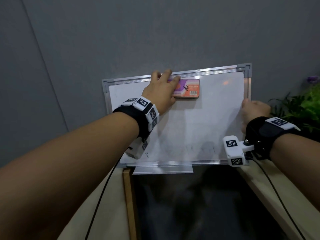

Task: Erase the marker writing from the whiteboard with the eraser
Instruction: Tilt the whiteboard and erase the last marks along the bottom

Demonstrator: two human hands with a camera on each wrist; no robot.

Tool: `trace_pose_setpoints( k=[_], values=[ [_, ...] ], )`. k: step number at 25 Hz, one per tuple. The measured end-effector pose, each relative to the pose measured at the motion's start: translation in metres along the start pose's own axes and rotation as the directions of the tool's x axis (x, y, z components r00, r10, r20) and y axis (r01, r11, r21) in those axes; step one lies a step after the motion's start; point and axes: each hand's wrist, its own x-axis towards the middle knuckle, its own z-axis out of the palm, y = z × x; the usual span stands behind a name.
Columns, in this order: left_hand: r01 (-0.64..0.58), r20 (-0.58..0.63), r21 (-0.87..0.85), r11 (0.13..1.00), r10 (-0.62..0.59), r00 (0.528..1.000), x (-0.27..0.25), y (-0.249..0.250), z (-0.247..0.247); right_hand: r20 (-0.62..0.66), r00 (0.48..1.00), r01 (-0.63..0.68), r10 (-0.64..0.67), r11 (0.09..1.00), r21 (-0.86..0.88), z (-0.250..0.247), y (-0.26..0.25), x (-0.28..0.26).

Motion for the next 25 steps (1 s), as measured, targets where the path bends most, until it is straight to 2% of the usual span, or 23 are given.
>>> trace_pose_setpoints(
  k=[4, 8, 13, 17, 21, 23, 25],
  values=[
    [0.016, -0.023, 0.004, 1.0, -0.016, 1.0, 0.0, 0.0, 0.003, 0.041, 0.998, 0.043, -0.042, 0.999, -0.024, 0.0, 0.006, 0.004],
    [0.012, -0.121, 0.024, 1.0, -0.009, 0.993, -0.005, -0.003, 0.008, 0.065, 0.991, 0.118, -0.113, 0.99, -0.077, -0.004, 0.007, -0.002],
    [-0.064, -0.254, 0.153, 0.986, 0.102, 0.962, -0.038, -0.021, 0.029, 0.056, 0.985, 0.17, -0.163, 0.968, -0.183, -0.021, 0.006, -0.023],
    [-0.136, -0.238, 0.164, 0.977, 0.173, 0.956, -0.092, -0.026, 0.065, 0.074, 0.969, 0.245, -0.234, 0.921, -0.304, -0.029, 0.025, -0.032],
    [-0.259, -0.111, 0.16, 0.953, 0.278, 0.954, -0.147, -0.031, 0.103, 0.051, 0.954, 0.289, -0.297, 0.852, -0.437, -0.036, 0.032, -0.046],
    [-0.269, -0.064, 0.166, 0.949, 0.282, 0.957, -0.162, -0.037, 0.112, 0.053, 0.925, 0.354, -0.376, 0.805, -0.476, -0.037, 0.032, -0.059],
    [-0.231, -0.097, 0.181, 0.956, 0.251, 0.963, -0.166, -0.048, 0.113, 0.092, 0.884, 0.441, -0.458, 0.751, -0.493, -0.036, 0.034, -0.069]
  ],
)
